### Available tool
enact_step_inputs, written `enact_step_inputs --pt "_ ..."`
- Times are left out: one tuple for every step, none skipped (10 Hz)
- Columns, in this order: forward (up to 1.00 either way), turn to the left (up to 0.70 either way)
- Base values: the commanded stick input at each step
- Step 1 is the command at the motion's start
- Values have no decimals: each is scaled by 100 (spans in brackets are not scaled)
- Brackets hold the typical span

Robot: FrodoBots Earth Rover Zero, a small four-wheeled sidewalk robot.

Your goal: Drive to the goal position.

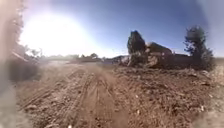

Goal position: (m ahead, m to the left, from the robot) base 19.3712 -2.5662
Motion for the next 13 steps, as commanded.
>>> enact_step_inputs --pt "50 0" --pt "50 0" --pt "50 0" --pt "50 0" --pt "50 0" --pt "50 0" --pt "50 0" --pt "50 0" --pt "50 0" --pt "50 0" --pt "50 0" --pt "50 0" --pt "50 0"
